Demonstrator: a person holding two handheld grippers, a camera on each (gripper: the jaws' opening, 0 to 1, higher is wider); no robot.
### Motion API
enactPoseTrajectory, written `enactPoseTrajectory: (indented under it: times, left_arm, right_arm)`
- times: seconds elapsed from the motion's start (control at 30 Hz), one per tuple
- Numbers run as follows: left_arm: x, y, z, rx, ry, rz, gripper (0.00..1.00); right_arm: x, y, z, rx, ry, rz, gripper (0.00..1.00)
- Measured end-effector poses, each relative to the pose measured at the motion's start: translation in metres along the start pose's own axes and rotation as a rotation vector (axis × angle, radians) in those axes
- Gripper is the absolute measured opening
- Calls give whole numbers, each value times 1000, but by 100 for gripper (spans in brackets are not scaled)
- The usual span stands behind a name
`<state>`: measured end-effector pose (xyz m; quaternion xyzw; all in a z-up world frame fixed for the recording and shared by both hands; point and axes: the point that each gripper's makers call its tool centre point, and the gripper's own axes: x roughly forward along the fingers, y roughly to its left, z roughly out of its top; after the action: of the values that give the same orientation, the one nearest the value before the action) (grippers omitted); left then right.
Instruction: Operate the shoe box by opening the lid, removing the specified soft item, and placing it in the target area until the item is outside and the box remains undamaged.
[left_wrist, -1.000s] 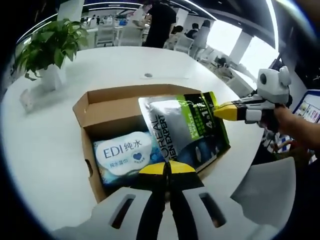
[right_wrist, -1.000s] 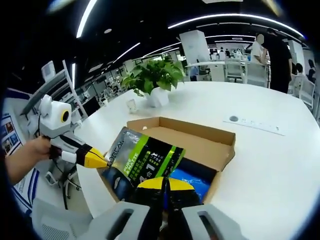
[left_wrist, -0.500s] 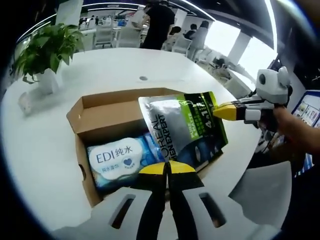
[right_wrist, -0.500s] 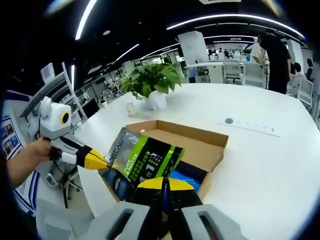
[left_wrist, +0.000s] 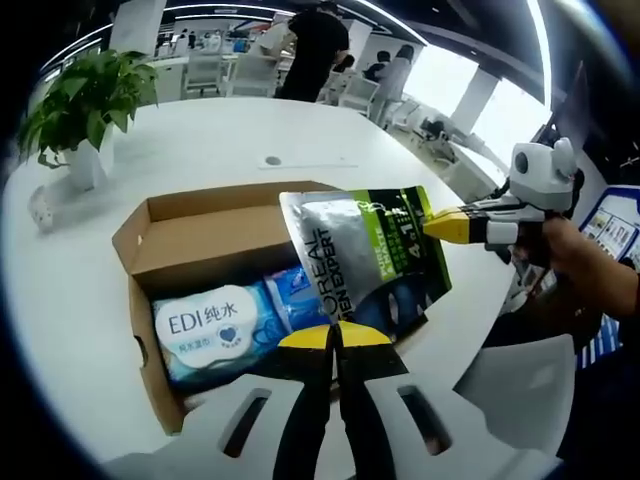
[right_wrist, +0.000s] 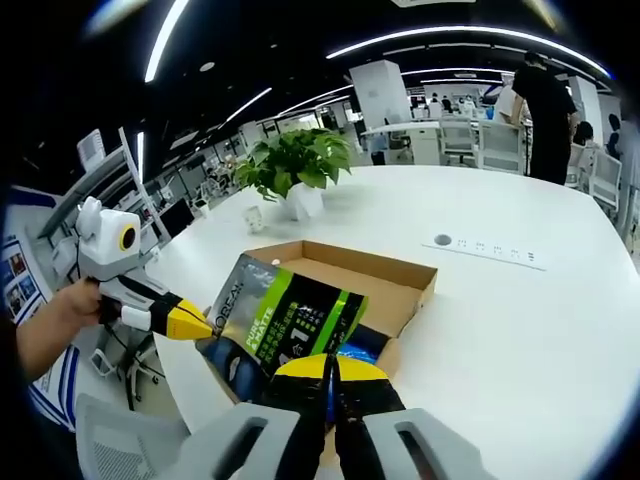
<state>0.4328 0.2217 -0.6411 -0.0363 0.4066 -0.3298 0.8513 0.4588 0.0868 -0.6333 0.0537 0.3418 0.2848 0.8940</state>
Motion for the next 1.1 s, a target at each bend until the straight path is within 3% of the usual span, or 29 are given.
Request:
enactPoseTrajectory:
  times: [1.1]
  left_arm:
    - [35, -52, 13, 20, 19, -69, 0]
  right_arm:
    - [-42, -50, -14, 16, 41, -52, 0]
